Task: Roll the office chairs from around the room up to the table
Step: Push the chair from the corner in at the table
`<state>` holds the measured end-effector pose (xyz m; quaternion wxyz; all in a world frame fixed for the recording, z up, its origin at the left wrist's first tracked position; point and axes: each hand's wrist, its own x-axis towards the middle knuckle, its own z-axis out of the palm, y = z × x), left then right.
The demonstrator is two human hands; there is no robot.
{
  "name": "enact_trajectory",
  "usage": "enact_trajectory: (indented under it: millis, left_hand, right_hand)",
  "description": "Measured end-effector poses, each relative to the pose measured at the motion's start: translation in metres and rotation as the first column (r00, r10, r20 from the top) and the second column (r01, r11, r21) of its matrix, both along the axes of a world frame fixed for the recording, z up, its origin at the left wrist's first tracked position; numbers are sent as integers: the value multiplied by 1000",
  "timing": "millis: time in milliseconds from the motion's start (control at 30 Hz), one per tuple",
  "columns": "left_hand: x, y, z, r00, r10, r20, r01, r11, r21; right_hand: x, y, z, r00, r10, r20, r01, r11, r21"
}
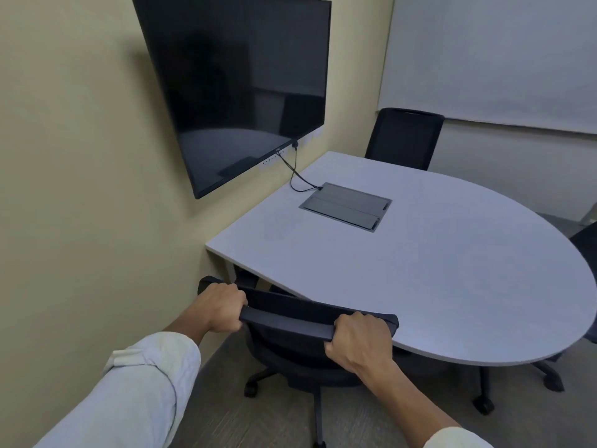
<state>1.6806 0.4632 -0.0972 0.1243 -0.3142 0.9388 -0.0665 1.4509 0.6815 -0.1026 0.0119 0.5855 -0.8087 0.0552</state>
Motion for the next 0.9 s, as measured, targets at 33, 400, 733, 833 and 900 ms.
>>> enact_trajectory:
  millis: [33,400,733,833,900]
  left_hand:
    - [-2,-13,0,1000,-16,-2,16,1000,-1]
    - [-14,-156,-1,981,-186,57,184,983,25]
    - [-11,-201,-7,969,-246,17,246,969,-2]
    - [-9,-198,-3,970,-244,13,244,970,5]
    - [-9,-193,2,977,-214,-13,214,976,42]
  right_hand:
    - [2,-9,1,1000,-21,0,21,1000,13]
    - [43,-106,1,984,-177,22,176,984,11]
    - [54,-141,-4,973,-231,24,232,971,-49]
    - [56,-139,-2,972,-232,25,233,971,-50]
    - [56,-137,1,975,-220,44,222,973,-55]
